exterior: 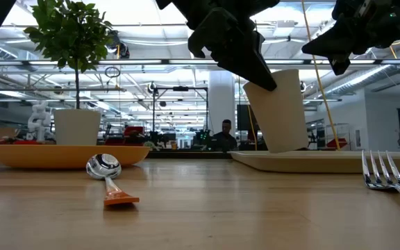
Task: Pick and place plate/cup/fork/spoon on tray
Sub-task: Put the gray cup on the bottom left of the gray tray, then put the orange plate on the gray tray to the top of the gray cup
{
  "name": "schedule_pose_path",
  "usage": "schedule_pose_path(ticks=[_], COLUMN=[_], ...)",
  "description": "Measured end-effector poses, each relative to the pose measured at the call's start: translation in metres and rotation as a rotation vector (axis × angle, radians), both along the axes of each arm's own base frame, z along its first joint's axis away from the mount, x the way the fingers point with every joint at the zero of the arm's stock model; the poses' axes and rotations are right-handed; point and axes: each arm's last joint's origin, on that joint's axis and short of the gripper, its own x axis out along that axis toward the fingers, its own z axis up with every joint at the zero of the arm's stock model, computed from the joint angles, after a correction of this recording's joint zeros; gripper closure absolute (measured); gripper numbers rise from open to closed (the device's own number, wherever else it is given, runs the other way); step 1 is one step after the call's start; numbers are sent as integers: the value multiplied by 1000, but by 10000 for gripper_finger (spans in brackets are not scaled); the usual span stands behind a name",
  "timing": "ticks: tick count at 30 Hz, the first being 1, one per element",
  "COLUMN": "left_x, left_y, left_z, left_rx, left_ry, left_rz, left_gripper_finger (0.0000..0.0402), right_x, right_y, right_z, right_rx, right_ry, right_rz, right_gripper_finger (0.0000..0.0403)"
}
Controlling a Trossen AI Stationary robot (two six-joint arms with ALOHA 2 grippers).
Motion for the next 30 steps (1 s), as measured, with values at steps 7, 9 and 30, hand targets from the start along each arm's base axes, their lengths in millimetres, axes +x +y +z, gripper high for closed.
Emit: schedule_pose_path(ticks=[7, 9, 30], left_x=[-1, -1, 4], left_y=[0, -1, -4], left_z=[-1, -1, 1], left_rx=[-1, -4, -26], left_ry=[13, 9, -49], left_rz=[2, 4, 23], left_gripper_finger=[387, 381, 353], right_x=[3, 3, 3], right_y=[4, 5, 7], right_z=[6, 8, 8], right_rx=[5, -7, -33], right_ry=[-69, -80, -81], right_rz=[66, 80, 98], right_gripper_finger=[403, 403, 403])
